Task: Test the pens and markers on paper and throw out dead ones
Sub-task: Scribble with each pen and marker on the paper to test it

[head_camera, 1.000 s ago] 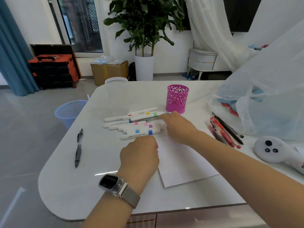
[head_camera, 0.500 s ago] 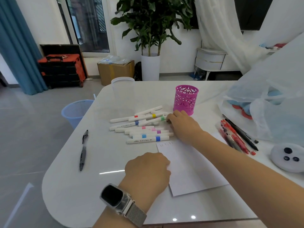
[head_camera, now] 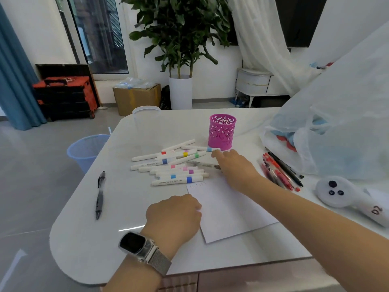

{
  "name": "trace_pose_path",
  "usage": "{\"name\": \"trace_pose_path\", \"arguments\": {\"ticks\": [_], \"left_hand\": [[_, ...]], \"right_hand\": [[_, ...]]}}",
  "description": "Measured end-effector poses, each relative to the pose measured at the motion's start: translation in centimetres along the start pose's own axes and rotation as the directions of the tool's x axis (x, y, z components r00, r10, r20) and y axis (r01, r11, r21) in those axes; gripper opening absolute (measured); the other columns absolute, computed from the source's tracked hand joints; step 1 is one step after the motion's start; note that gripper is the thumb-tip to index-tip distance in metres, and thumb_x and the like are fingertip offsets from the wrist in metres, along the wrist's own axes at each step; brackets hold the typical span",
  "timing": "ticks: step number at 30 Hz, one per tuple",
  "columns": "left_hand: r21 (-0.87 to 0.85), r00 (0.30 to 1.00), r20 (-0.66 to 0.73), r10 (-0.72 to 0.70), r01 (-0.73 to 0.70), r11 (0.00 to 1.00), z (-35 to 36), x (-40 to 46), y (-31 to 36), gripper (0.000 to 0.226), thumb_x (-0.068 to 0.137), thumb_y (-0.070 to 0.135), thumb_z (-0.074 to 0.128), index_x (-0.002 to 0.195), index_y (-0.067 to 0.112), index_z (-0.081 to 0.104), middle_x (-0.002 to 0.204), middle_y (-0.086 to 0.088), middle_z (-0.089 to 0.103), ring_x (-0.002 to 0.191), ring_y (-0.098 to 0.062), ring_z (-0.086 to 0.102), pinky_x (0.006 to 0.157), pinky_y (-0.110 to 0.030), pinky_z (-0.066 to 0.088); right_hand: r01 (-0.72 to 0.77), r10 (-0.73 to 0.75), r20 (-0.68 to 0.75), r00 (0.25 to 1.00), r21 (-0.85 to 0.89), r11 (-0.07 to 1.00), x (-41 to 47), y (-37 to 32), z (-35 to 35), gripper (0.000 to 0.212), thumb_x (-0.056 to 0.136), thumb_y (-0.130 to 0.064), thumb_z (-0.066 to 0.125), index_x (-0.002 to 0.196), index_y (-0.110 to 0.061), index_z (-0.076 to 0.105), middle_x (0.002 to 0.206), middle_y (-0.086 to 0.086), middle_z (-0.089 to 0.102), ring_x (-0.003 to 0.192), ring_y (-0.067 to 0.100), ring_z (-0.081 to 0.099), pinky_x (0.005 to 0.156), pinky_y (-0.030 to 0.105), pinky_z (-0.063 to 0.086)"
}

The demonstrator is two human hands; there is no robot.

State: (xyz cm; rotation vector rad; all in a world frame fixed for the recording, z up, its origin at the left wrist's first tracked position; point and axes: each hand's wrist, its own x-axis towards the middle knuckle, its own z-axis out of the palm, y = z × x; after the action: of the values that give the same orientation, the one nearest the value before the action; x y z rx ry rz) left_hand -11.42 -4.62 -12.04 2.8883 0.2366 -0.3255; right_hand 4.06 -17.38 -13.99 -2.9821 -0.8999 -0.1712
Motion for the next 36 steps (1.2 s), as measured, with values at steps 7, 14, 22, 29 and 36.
{"name": "trace_pose_path", "arguments": {"ticks": [7, 14, 22, 29, 36], "left_hand": [[0.085, 1.000, 0.010, 0.017, -0.018, 0.996, 0.3, -0.4, 0.0, 0.039, 0.098, 0.037, 0.032, 0.137, 0.038, 0.041, 0.139, 0.010, 0.046, 0.125, -0.017, 0.047, 0.091, -0.031, 0.037], [0.168, 0.994, -0.078, 0.078, -0.064, 0.984, 0.9, -0.9, 1.6, 0.036, 0.096, 0.038, 0.040, 0.126, 0.019, 0.043, 0.123, -0.003, 0.048, 0.112, -0.022, 0.046, 0.078, -0.031, 0.038], [0.131, 0.995, -0.010, 0.104, -0.102, 0.986, 1.3, -0.6, 1.6, 0.052, 0.092, 0.043, 0.046, 0.138, 0.022, 0.035, 0.136, 0.000, 0.037, 0.122, -0.021, 0.037, 0.093, -0.035, 0.040], [0.077, 0.984, 0.057, 0.166, -0.170, 0.982, 0.9, -0.7, 1.6, 0.054, 0.096, 0.036, 0.045, 0.146, 0.032, 0.024, 0.149, 0.003, 0.031, 0.137, -0.018, 0.027, 0.105, -0.038, 0.030], [0.096, 0.982, 0.112, 0.149, -0.160, 0.982, 0.4, -0.2, 1.9, 0.054, 0.094, 0.036, 0.049, 0.144, 0.031, 0.030, 0.148, 0.003, 0.034, 0.135, -0.020, 0.033, 0.108, -0.038, 0.031]], "right_hand": [[-0.234, 0.289, 0.049, 0.956, 0.723, 0.650, -3.0, 2.1, -2.1, 0.097, 0.086, -0.006, 0.063, 0.147, -0.042, -0.004, 0.079, 0.010, 0.070, 0.068, 0.022, 0.068, 0.068, 0.032, 0.058], [-0.309, 0.193, 0.273, 0.942, 0.932, 0.188, -5.4, 0.5, -5.1, 0.118, 0.080, 0.008, 0.067, 0.145, -0.050, -0.012, 0.087, 0.021, 0.070, 0.069, 0.028, 0.071, 0.069, 0.038, 0.060], [-0.250, 0.191, 0.235, 0.953, 0.966, 0.058, -4.4, 0.2, -4.4, 0.107, 0.077, 0.012, 0.069, 0.139, -0.050, 0.008, 0.090, 0.021, 0.071, 0.076, 0.036, 0.072, 0.074, 0.044, 0.060], [-0.179, 0.253, 0.170, 0.953, 0.984, 0.014, -3.4, 0.2, -2.7, 0.115, 0.077, 0.007, 0.072, 0.140, -0.052, -0.003, 0.106, 0.020, 0.067, 0.079, 0.031, 0.073, 0.074, 0.040, 0.060], [-0.076, 0.273, 0.067, 0.960, 0.997, 0.024, -3.4, -0.1, -1.9, 0.014, 0.083, 0.000, 0.068, 0.083, -0.007, 0.056, 0.073, 0.013, 0.067, 0.063, 0.023, 0.065, 0.066, 0.030, 0.060]]}}
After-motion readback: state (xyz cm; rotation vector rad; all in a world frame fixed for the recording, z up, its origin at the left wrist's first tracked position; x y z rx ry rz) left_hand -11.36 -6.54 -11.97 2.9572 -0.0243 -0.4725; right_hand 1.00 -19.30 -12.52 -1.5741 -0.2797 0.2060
